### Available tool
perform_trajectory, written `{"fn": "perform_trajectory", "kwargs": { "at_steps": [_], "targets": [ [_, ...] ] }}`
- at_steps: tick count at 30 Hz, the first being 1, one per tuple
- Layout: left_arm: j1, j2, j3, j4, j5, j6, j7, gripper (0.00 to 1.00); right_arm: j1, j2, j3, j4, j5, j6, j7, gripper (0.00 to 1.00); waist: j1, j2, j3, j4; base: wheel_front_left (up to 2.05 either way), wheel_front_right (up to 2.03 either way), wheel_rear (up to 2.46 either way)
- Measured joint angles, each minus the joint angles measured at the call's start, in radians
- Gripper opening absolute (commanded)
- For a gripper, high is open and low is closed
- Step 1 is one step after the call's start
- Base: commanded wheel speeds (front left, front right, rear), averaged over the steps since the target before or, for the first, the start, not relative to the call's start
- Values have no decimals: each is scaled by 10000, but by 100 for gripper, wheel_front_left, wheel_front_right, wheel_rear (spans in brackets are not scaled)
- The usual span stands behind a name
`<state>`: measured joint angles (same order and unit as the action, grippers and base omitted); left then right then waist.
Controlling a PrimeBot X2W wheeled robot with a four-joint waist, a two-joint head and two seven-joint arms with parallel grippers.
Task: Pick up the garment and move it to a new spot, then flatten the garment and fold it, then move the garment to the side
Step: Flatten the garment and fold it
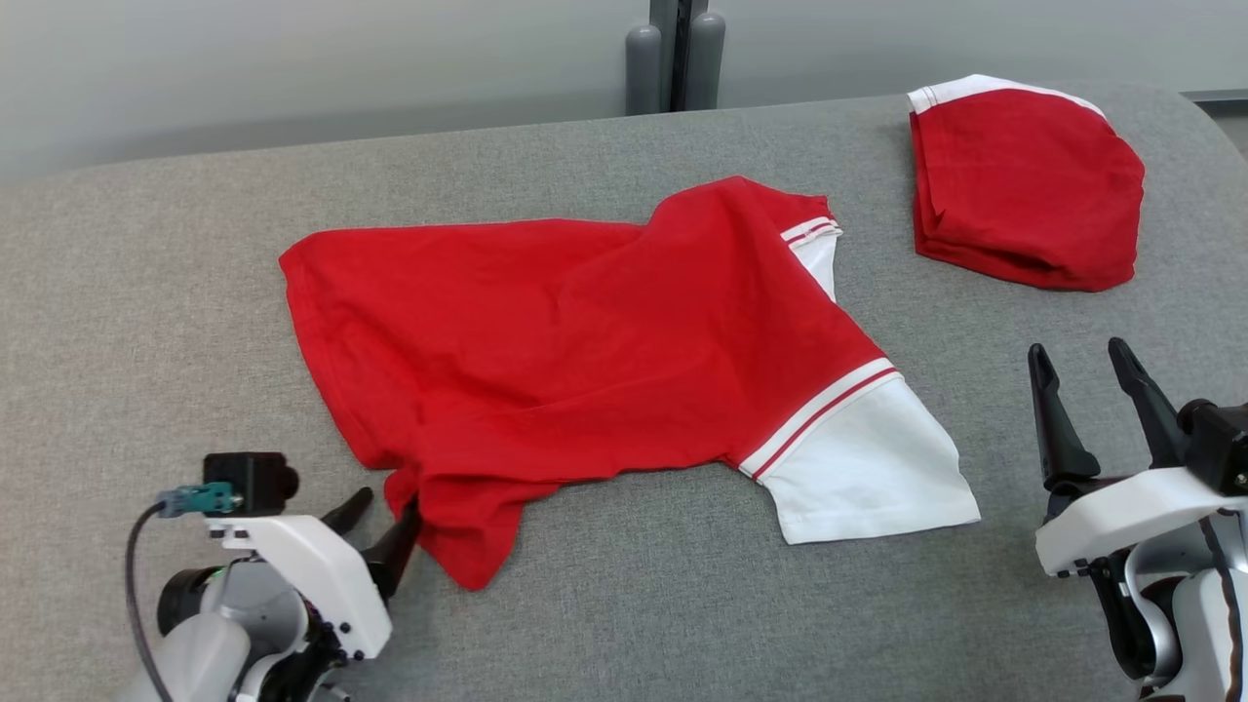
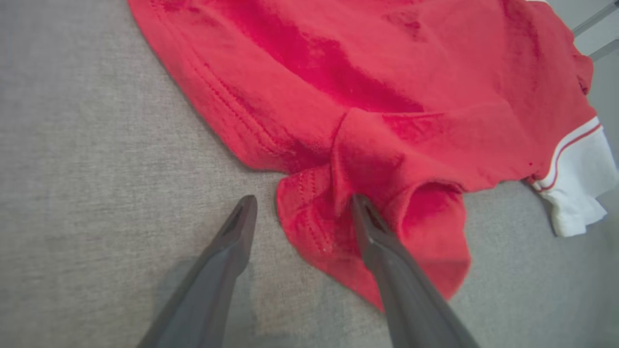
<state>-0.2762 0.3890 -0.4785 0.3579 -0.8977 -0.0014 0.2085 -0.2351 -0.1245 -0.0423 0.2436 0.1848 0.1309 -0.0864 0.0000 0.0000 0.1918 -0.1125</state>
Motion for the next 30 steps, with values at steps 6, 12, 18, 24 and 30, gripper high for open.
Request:
{"fn": "perform_trajectory", "kwargs": {
  "at_steps": [6,12,18,24,30],
  "targets": [
    [-282,-385,-502,130,161,-385,82,100,-29,-48,8,-4,0,0,25,100,0,0,51,-44,0,0,0],
    [-409,-495,-650,-4,178,-518,151,100,-27,-63,-36,6,-2,0,25,100,0,0,51,-23,0,0,0],
    [-636,-537,-619,403,159,-516,142,18,-59,-17,67,29,-10,0,23,100,0,0,75,-28,0,0,0],
    [-724,-364,-612,343,288,-518,-56,0,-58,-27,8,90,-2,0,-19,100,0,0,96,0,0,0,0],
    [-634,213,-403,-495,619,-119,-339,0,-11,-17,-113,165,-19,0,-23,100,0,0,-56,164,0,0,0]
  ]
}}
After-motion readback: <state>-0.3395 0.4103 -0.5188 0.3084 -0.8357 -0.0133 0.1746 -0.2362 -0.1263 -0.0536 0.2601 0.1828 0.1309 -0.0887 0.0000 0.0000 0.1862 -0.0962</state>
